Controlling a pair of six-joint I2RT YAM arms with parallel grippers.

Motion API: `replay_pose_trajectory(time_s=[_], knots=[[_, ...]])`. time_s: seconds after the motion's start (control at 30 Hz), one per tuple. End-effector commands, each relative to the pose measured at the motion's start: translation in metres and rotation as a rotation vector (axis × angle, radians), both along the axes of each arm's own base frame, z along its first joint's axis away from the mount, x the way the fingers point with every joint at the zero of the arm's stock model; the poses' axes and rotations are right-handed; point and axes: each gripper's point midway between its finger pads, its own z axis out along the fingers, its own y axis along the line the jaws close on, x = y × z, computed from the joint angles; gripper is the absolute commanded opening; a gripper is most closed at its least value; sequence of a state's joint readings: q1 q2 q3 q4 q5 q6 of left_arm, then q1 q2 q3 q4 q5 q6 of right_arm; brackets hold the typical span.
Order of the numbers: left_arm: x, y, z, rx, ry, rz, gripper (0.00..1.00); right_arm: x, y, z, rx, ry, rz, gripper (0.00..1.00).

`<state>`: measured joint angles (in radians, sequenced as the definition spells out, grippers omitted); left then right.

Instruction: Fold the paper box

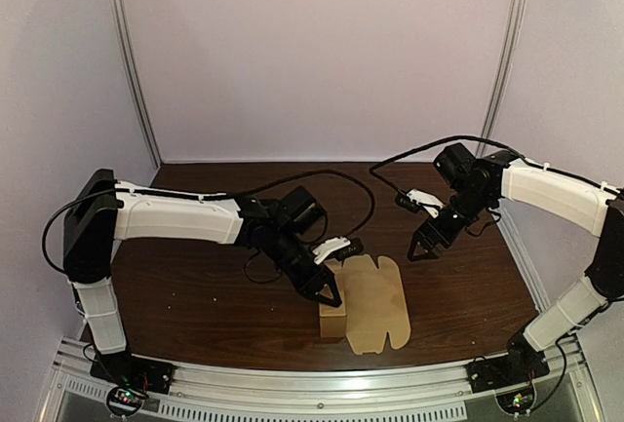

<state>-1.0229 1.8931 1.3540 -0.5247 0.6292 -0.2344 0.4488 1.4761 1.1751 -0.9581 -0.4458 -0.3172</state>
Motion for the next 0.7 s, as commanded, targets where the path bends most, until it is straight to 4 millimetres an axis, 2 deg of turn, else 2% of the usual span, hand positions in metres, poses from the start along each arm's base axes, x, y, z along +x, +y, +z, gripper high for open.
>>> replay_pose_trajectory(time_s=[0.0, 0.07, 0.13, 0.23, 0.3, 0.33, 0.37, 0.4, 0.47, 0.5, 0.57, 0.63, 0.67], knots=[[0.003, 0.01, -0.017, 0.083, -0.034, 0.01, 0.0, -0.002, -0.003, 0.0, -0.005, 0.01, 0.003, 0.86], [0.01, 0.003, 0.005, 0.016, -0.08, 0.019, 0.0, -0.002, -0.002, 0.001, -0.003, 0.008, 0.003, 0.86], [0.02, -0.004, 0.04, -0.067, -0.167, 0.045, 0.0, -0.002, -0.002, 0.004, 0.001, 0.005, 0.005, 0.86], [0.048, -0.004, 0.11, -0.178, -0.373, 0.141, 0.19, -0.002, -0.001, 0.008, 0.007, -0.002, 0.016, 0.86], [0.068, 0.005, 0.15, -0.205, -0.525, 0.221, 0.42, -0.003, 0.0, 0.011, 0.012, -0.001, 0.022, 0.87], [0.076, 0.013, 0.168, -0.21, -0.601, 0.254, 0.87, -0.004, 0.001, 0.013, 0.018, 0.002, 0.027, 0.87], [0.086, 0.022, 0.183, -0.204, -0.672, 0.299, 0.96, -0.004, 0.002, 0.014, 0.023, 0.004, 0.029, 0.87], [0.101, 0.035, 0.195, -0.171, -0.75, 0.386, 0.97, -0.004, 0.002, 0.017, 0.029, 0.001, 0.031, 0.87], [0.128, 0.067, 0.2, -0.061, -0.845, 0.571, 0.97, -0.004, 0.003, 0.022, 0.037, -0.008, 0.032, 0.87], [0.135, 0.079, 0.19, 0.011, -0.87, 0.612, 0.97, -0.004, 0.003, 0.025, 0.039, -0.017, 0.032, 0.88], [0.138, 0.091, 0.151, 0.159, -0.876, 0.585, 0.97, -0.002, 0.001, 0.027, 0.034, -0.036, 0.022, 0.88], [0.126, 0.09, 0.113, 0.265, -0.822, 0.457, 0.97, 0.0, -0.001, 0.029, 0.029, -0.06, 0.013, 0.89], [0.122, 0.093, 0.103, 0.296, -0.797, 0.438, 0.97, 0.001, -0.002, 0.029, 0.025, -0.068, 0.006, 0.89]])
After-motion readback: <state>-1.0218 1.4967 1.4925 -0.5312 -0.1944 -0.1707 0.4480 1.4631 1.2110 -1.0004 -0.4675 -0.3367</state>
